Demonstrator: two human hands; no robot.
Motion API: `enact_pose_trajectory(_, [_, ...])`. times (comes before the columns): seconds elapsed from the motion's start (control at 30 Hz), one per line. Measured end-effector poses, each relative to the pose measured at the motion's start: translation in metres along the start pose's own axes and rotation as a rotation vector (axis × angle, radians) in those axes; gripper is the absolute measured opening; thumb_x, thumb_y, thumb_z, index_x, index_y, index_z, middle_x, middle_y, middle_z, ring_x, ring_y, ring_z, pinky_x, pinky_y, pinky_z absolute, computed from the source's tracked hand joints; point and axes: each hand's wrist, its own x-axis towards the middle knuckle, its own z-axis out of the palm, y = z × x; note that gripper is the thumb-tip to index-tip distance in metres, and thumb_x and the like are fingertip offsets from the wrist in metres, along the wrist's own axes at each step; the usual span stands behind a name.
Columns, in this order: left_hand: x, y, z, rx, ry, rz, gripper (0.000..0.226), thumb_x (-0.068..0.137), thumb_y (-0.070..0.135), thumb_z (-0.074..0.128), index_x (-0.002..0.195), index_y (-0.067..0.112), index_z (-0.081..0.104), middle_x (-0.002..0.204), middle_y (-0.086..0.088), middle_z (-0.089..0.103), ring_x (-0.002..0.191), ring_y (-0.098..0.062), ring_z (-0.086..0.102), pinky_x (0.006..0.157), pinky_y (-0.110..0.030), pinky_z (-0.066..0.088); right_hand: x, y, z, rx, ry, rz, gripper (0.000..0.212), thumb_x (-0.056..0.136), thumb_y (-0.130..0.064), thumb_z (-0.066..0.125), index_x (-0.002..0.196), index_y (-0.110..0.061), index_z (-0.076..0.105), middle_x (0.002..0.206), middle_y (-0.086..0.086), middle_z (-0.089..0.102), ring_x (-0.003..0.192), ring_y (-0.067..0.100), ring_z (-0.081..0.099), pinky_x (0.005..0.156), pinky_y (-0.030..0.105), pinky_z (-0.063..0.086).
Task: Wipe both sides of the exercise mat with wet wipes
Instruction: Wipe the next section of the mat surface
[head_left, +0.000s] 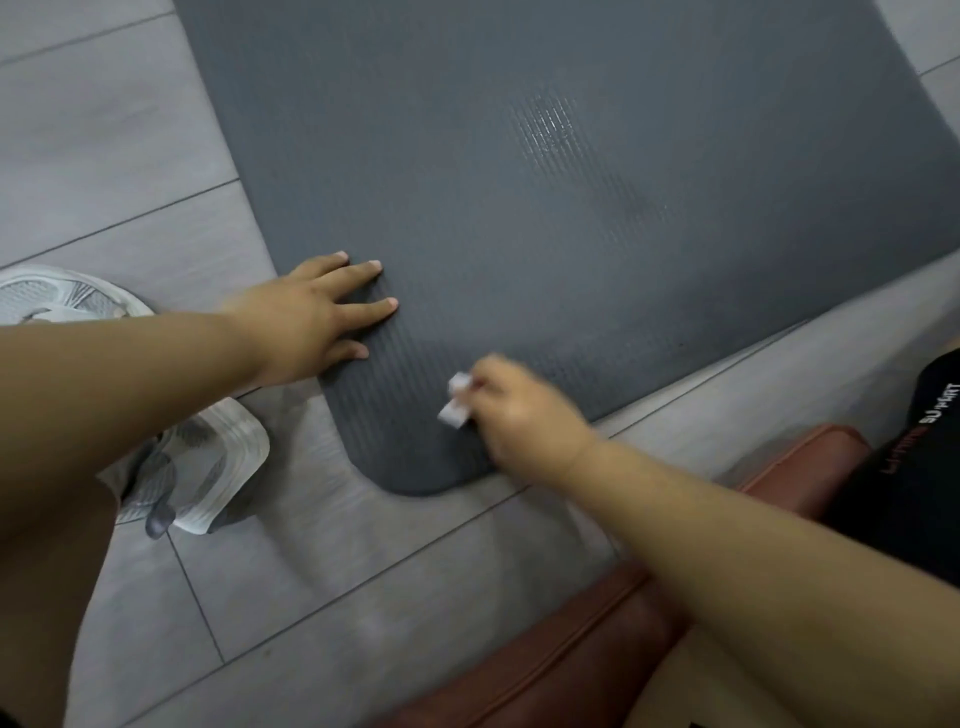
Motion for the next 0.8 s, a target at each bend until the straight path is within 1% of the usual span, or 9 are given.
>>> enact_pose_trajectory(0.1, [0.003, 0.000, -0.001, 0.035, -0.050, -0.022, 0.056, 0.095, 0.043, 0.039, 0.147, 0.031, 0.023, 0.158, -0.004, 0.009, 0.143, -0.032, 0.011, 0.116, -0.035, 0.011, 0.014, 0.049, -0.027, -0.011, 0.382, 0.401, 0.022, 0.090, -0.011, 0.048, 0.100, -0.005, 0.066, 0.099, 0.013, 0.052, 0.083, 0.031, 0.055, 0.074, 0.036, 0.048])
enact_pose_trajectory(0.17, [0.003, -0.001, -0.002, 0.015, -0.031, -0.021, 0.053, 0.096, 0.039, 0.039, 0.146, 0.031, 0.024, 0.158, -0.003, 0.011, 0.143, -0.032, 0.013, 0.116, -0.034, 0.012, 0.018, 0.052, -0.023, 0.067, 0.458, 0.536, 0.018, 0.091, -0.013, 0.050, 0.096, -0.002, 0.064, 0.090, 0.000, 0.051, 0.077, 0.021, 0.050, 0.075, 0.037, 0.047])
enact_pose_trajectory(0.27, [0.003, -0.003, -0.004, 0.007, -0.036, -0.028, 0.051, 0.098, 0.034, 0.038, 0.147, 0.028, 0.024, 0.157, -0.001, 0.014, 0.143, -0.030, 0.015, 0.116, -0.032, 0.013, 0.020, -0.005, 0.006, 0.258, 0.238, 0.314, 0.015, 0.094, -0.021, 0.050, 0.080, -0.020, 0.054, 0.082, -0.012, 0.053, 0.071, 0.008, 0.048, 0.071, 0.027, 0.038])
enact_pose_trajectory(0.33, [0.005, -0.002, -0.008, 0.026, -0.043, -0.049, 0.052, 0.099, 0.033, 0.037, 0.148, 0.022, 0.023, 0.157, 0.001, 0.014, 0.143, -0.027, 0.018, 0.115, -0.031, 0.016, 0.018, -0.046, 0.024, 0.370, 0.000, 0.041, 0.019, 0.095, -0.027, 0.049, 0.077, -0.021, 0.050, 0.089, -0.002, 0.060, 0.085, 0.016, 0.056, 0.077, 0.032, 0.041])
enact_pose_trajectory(0.43, [0.008, 0.001, -0.019, 0.024, -0.010, -0.109, 0.050, 0.099, 0.032, 0.036, 0.147, 0.021, 0.028, 0.156, 0.004, 0.020, 0.136, -0.026, 0.035, 0.105, -0.035, 0.034, 0.019, -0.057, 0.022, 0.327, -0.220, -0.042, 0.016, 0.097, -0.029, 0.044, 0.094, -0.015, 0.052, 0.103, 0.010, 0.054, 0.097, 0.029, 0.052, 0.079, 0.036, 0.041])
enact_pose_trajectory(0.57, [0.015, 0.002, -0.025, 0.046, 0.008, -0.123, 0.048, 0.099, 0.033, 0.035, 0.146, 0.021, 0.031, 0.154, 0.000, 0.024, 0.126, -0.032, 0.045, 0.099, -0.039, 0.041, 0.029, 0.030, -0.027, 0.052, 0.077, 0.194, 0.024, 0.093, -0.009, 0.043, 0.109, -0.016, 0.060, 0.109, 0.006, 0.051, 0.097, 0.023, 0.049, 0.072, 0.028, 0.035])
enact_pose_trajectory(0.7, [0.030, 0.008, -0.026, 0.120, 0.001, -0.127, 0.055, 0.098, 0.042, 0.028, 0.149, 0.024, 0.020, 0.155, -0.001, 0.018, 0.122, -0.034, 0.041, 0.099, -0.042, 0.041, 0.016, 0.131, -0.078, 0.017, 0.412, 0.814, 0.031, 0.089, -0.004, 0.045, 0.115, -0.009, 0.059, 0.122, 0.017, 0.047, 0.107, 0.030, 0.047, 0.074, 0.022, 0.028])
enact_pose_trajectory(0.73, [0.033, 0.008, -0.025, 0.139, -0.005, -0.142, 0.058, 0.097, 0.046, 0.025, 0.150, 0.026, 0.016, 0.156, 0.000, 0.014, 0.121, -0.034, 0.040, 0.098, -0.042, 0.042, 0.015, 0.136, -0.076, 0.046, 0.440, 0.885, 0.030, 0.089, -0.004, 0.046, 0.116, -0.008, 0.059, 0.122, 0.017, 0.047, 0.107, 0.029, 0.047, 0.074, 0.021, 0.028])
enact_pose_trajectory(0.8, [0.036, 0.009, -0.021, 0.190, 0.008, -0.165, 0.062, 0.094, 0.050, 0.024, 0.150, 0.026, 0.014, 0.157, 0.000, 0.011, 0.116, -0.034, 0.039, 0.096, -0.042, 0.043, 0.017, 0.121, -0.057, 0.097, 0.526, 0.774, 0.025, 0.089, -0.006, 0.048, 0.111, -0.005, 0.061, 0.107, 0.007, 0.049, 0.098, 0.023, 0.050, 0.075, 0.022, 0.033])
